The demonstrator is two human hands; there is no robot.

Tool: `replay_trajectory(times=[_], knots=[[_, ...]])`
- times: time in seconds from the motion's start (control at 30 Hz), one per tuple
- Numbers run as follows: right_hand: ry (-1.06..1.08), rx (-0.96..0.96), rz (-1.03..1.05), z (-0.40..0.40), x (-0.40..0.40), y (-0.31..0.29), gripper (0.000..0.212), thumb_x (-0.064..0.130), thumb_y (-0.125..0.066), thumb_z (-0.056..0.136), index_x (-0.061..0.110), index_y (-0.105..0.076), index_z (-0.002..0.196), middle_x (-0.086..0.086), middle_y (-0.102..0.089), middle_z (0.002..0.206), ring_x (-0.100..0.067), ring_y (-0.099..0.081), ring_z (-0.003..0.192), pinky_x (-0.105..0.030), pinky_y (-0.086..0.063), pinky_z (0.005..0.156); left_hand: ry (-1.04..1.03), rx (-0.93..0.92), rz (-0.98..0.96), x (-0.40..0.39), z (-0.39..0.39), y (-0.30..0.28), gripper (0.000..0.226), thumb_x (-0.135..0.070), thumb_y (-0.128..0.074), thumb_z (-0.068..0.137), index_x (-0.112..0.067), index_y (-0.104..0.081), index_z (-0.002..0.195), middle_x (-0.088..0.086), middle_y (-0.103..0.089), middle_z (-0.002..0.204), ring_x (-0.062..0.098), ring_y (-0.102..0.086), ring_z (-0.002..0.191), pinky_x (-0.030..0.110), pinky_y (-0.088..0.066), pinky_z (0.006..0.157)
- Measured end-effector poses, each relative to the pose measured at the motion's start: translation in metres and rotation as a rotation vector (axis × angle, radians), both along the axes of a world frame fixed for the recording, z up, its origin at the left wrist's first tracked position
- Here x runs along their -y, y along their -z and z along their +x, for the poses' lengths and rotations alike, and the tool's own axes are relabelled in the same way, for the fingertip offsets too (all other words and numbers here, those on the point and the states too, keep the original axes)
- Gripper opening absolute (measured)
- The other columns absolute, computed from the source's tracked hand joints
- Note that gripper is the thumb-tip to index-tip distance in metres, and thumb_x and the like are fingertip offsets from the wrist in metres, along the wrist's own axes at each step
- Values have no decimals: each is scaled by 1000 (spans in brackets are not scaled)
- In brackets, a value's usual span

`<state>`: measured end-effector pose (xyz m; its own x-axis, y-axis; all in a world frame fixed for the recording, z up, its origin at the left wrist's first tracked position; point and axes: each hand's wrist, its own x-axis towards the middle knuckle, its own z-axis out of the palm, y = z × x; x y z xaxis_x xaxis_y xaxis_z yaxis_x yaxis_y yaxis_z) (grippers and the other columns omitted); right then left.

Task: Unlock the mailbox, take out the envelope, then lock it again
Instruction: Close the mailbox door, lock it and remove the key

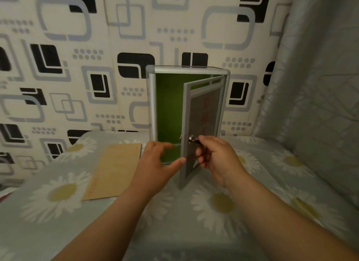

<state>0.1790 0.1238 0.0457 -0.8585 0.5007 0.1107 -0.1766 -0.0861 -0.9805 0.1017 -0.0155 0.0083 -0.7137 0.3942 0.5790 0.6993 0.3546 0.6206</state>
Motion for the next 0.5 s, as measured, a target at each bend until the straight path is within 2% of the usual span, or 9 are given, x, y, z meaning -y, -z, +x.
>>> replay_trajectory(times=[0.1,0.17,0.27,0.37,0.5], knots=[[9,7,139,-5,2,0,14,20,-54,84,21,-61,72,4,-59,44,-9,-47,39,-20,-35,39,-57,-6,38,3,-10,2,44,-40,-71,69,-18,-61,106,-3,-48,102,8,-48,89,10,-31,76],[13,19,254,-9,5,-2,14,21,-55,83,23,-63,72,6,-61,46,-8,-49,41,-18,-37,40,-87,12,56,5,-17,3,42,-40,-70,70,-19,-60,106,-5,-46,102,8,-48,90,15,-34,77],[6,22,275,-17,10,-6,14,19,-56,83,21,-64,72,6,-62,45,-6,-48,41,-16,-38,40,-99,48,70,5,-26,3,35,-37,-69,73,-21,-61,104,-5,-46,101,9,-49,91,22,-39,80],[6,34,257,-25,15,-9,11,17,-58,82,20,-63,74,5,-60,47,-5,-47,40,-15,-38,39,-94,49,85,5,-34,6,23,-33,-67,76,-22,-65,96,-4,-48,98,8,-49,88,17,-36,79],[8,62,286,-33,19,-9,3,18,-62,80,18,-61,82,2,-61,55,-4,-49,41,-15,-40,41,-97,43,106,6,-41,8,14,-26,-66,77,-20,-68,90,0,-50,96,2,-45,80,-1,-30,69]])
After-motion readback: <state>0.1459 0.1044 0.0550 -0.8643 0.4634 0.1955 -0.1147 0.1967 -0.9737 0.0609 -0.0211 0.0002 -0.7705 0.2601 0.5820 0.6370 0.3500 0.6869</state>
